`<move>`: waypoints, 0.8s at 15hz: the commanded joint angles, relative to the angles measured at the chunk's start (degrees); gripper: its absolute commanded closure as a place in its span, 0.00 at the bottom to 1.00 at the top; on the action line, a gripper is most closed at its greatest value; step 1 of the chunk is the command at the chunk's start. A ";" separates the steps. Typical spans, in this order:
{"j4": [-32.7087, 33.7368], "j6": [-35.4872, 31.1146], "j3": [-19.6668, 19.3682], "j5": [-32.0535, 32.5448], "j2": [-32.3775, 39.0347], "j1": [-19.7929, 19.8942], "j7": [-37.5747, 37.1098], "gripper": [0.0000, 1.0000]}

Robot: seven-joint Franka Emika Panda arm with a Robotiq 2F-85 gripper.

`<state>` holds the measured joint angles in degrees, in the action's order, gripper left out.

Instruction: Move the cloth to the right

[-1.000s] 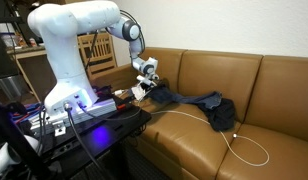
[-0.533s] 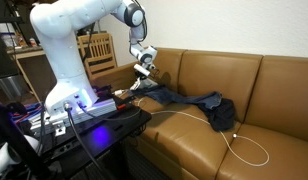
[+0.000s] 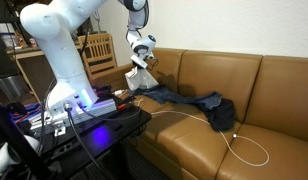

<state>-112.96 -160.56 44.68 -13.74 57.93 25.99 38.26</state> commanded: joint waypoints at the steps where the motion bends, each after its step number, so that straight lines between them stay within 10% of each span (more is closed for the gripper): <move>1: -14.30 -12.61 11.17 -5.25 -3.91 14.43 3.32 0.98; 6: -30.28 -33.96 27.58 -7.31 -0.47 34.24 1.57 0.98; 9: -41.14 -45.28 30.05 12.41 -0.66 44.91 -17.75 0.98; 11: -42.90 -39.76 30.74 19.91 -4.71 52.16 -25.23 0.98; 12: -36.97 -38.65 26.86 21.58 -3.17 44.49 -26.46 0.93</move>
<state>-150.31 -199.16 73.47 2.26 55.93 71.54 17.15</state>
